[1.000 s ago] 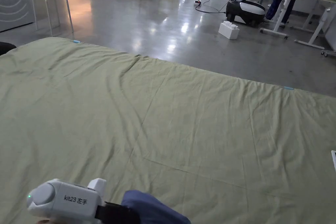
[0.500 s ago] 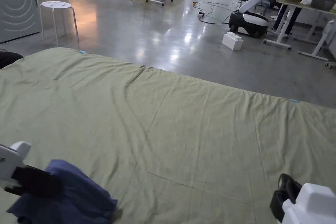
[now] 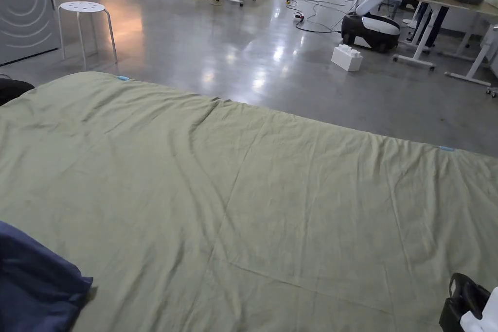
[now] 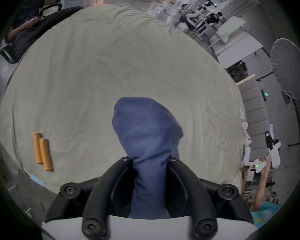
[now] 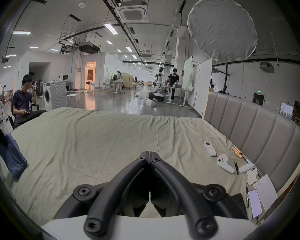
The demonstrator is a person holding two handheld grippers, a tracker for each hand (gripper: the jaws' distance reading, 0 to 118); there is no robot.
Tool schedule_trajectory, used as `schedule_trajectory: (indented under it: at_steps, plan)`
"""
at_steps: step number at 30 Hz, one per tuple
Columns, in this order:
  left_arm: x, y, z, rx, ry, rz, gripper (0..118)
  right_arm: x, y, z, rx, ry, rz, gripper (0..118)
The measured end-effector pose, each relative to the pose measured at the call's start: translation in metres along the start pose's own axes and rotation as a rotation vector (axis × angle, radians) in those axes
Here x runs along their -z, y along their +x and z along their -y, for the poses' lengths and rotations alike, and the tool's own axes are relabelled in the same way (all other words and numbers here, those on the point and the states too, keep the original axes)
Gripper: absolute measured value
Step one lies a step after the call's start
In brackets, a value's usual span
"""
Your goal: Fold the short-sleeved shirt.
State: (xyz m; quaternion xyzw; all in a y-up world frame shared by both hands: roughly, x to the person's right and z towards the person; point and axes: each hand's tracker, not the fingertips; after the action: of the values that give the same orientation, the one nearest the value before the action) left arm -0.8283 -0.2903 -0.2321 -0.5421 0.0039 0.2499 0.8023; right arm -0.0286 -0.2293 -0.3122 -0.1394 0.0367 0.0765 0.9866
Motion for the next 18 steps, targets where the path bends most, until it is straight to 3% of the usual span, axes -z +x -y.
schedule_trajectory:
  at_steps: [4, 7, 8, 13, 18]
  plan:
    - [0.006, 0.014, 0.009, 0.061, 0.0, -0.137, 37, 0.004, -0.007, 0.007, -0.007, -0.024, -0.013, 1]
    - [0.006, 0.016, 0.007, 0.07, 0.033, -0.228, 75, 0.005, -0.011, 0.008, -0.012, -0.035, -0.021, 1]
    - [0.003, 0.017, 0.007, 0.07, 0.044, -0.264, 78, 0.005, -0.012, 0.008, -0.012, -0.034, -0.025, 1]
    - [-0.02, 0.063, 0.022, 0.07, 0.175, -0.388, 79, 0.005, -0.014, 0.007, -0.018, -0.028, -0.037, 1]
    - [-0.022, 0.107, 0.03, 0.144, 0.342, -0.389, 78, 0.001, -0.014, 0.006, -0.014, -0.013, -0.048, 1]
